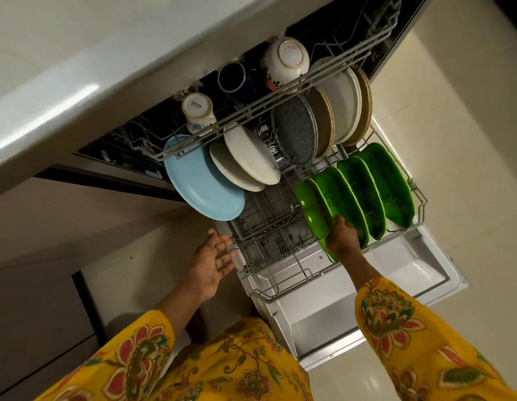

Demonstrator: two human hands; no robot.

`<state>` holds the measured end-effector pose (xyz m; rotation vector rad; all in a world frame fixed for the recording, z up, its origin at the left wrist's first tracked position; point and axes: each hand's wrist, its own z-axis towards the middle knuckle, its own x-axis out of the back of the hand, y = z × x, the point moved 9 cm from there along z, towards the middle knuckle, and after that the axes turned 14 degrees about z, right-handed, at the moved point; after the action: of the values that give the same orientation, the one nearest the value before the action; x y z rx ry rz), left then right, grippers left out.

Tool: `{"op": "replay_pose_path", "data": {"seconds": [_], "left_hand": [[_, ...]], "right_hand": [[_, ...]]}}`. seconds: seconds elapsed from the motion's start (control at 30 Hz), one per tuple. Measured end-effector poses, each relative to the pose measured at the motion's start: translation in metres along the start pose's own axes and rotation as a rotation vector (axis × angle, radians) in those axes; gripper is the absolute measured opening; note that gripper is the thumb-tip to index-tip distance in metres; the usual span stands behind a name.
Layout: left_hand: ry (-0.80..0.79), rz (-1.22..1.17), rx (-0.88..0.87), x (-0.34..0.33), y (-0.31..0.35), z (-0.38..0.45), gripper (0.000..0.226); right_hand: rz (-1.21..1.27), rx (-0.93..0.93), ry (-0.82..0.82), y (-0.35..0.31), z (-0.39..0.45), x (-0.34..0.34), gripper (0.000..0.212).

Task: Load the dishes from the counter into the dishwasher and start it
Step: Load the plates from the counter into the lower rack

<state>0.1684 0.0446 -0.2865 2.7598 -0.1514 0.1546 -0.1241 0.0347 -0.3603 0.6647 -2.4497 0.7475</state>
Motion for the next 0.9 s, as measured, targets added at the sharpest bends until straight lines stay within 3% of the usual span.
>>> {"op": "replay_pose_path", "data": {"seconds": [0.23,0.53,0.73,0.9], "left_hand": [[-0.072,0.062,-0.087,-0.002,0.029,-0.030,0.053],[-0.079,0.031,-0.253,0.026,0.085,-0.088,0.050],[-0.104,-0.124,-0.377,0.068,0.101,-0.126,0.045],[-0.045,-0.071,-0.530,0.124,0.105,-0.165,0.043]], "right_hand": [[-0.033,-0.007,-0.017,-0.018,-0.047,0.014,0.033],[0.015,0.186,0.006,-0.120,-0.122,0.027,0.027],[0.076,0.288,0.029,-0.183,-0.187,0.005,0.031],[0.160,0.423,-0.008,-0.243,-0.246,-0.031,0.033]]}}
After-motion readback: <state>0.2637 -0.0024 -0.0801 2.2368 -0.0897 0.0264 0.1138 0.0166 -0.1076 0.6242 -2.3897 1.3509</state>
